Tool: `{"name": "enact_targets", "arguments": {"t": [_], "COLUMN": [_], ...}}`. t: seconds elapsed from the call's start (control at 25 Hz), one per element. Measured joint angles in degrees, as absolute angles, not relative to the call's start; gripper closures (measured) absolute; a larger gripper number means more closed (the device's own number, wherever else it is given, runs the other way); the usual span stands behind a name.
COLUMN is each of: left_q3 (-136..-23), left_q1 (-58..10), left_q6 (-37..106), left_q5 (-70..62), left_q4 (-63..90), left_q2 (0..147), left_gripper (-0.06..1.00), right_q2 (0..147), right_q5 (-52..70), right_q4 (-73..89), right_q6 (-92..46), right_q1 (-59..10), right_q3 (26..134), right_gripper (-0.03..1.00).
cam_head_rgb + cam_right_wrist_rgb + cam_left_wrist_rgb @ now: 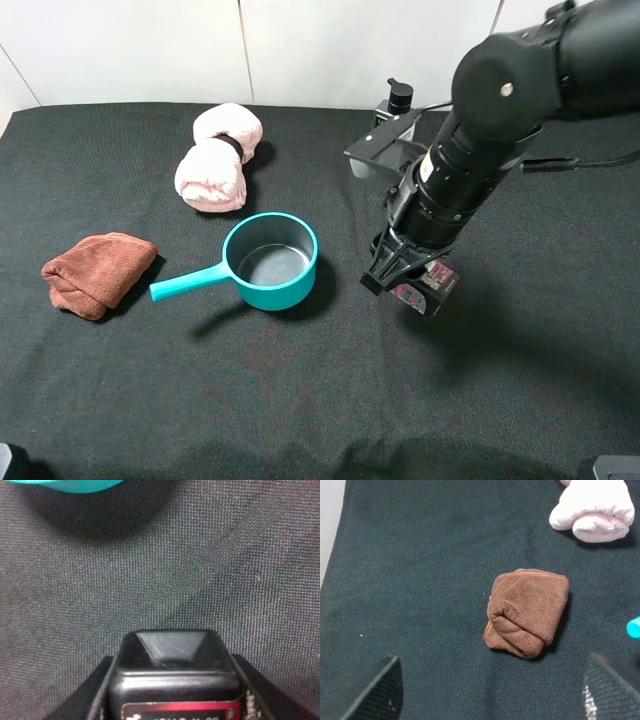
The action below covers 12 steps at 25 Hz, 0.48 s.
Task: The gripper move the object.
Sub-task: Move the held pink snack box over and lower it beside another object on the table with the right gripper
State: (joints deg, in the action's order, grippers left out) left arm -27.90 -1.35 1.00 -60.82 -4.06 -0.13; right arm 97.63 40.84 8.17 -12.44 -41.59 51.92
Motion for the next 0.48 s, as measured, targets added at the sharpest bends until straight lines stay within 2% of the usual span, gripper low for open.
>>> {"name": "enact_targets", "arguments": {"t": [0.48], "left_q3": [-27.9], "left_q1": [-1.3], "left_q6": [1.0], "left_q5": [-60.8], "left_q4": [-4.1], "left_q2": [-0.1], "left_gripper": [0.18], "right_q2": [103.1], "right_q5": [35.6], "right_q4": [8.9], "right_q6": [-12.4], "right_q1": [-41.6], "right_q3": [51.9], "right_gripper": [0.63]}}
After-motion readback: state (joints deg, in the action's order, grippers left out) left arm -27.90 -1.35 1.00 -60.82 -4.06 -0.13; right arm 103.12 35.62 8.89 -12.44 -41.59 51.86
